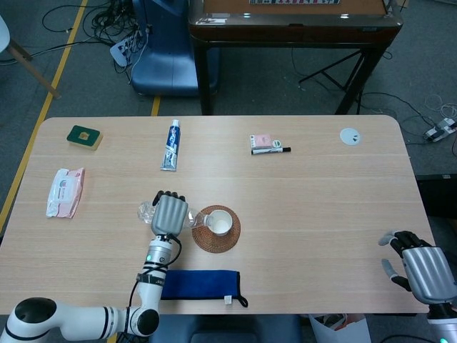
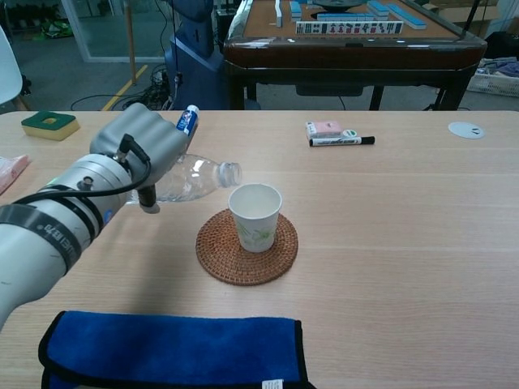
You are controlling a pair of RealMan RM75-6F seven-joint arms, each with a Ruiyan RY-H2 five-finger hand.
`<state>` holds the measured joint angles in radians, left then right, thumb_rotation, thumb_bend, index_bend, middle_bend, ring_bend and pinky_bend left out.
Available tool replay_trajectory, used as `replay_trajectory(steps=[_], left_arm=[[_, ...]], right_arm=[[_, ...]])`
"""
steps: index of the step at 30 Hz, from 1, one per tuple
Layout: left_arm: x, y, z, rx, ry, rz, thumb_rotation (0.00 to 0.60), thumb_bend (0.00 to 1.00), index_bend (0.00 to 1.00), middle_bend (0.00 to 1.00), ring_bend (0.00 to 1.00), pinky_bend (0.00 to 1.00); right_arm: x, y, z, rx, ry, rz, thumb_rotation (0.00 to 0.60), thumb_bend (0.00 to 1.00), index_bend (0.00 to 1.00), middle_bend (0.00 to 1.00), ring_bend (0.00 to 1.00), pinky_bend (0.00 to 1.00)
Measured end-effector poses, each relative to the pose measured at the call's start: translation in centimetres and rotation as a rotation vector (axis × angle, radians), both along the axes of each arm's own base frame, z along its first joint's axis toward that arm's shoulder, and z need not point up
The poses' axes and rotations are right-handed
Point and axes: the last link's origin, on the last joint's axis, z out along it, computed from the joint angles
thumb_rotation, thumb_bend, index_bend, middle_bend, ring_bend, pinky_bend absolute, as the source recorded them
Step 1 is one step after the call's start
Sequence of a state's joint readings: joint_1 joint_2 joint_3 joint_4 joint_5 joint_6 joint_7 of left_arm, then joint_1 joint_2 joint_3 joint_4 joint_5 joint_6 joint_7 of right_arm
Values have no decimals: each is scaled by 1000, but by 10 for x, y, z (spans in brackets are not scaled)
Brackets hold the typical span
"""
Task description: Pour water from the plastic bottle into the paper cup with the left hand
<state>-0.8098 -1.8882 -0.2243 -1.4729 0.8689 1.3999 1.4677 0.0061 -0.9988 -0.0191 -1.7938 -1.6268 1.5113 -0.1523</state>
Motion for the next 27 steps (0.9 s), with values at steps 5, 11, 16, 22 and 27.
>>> replay_trajectory(steps=[5, 11, 16, 22, 27], left_arm=[[6, 1, -2, -1, 15, -7, 600, 60, 744, 716, 522, 549], [7, 2, -5, 3, 49, -3, 600, 60, 746, 719, 525, 551], [8, 3, -7, 13, 80, -10, 600, 60, 747, 720, 525, 553], [13, 3, -8, 23, 104, -15, 600, 60, 750, 723, 528, 554], [16, 3, -8, 33, 131, -12, 600, 60, 754, 728, 534, 558]], right_arm=[[1, 1, 0, 0, -2, 4, 600, 348, 428, 354, 307, 571], [0, 1, 1, -2, -5, 3, 600, 348, 428, 354, 307, 571], [0, 1, 2, -1, -7, 3, 600, 348, 428, 354, 307, 570], [0, 0, 1, 3, -8, 2, 600, 348, 428, 354, 307, 571], [0, 1, 1, 3, -10, 3, 600, 348, 428, 354, 307, 570]])
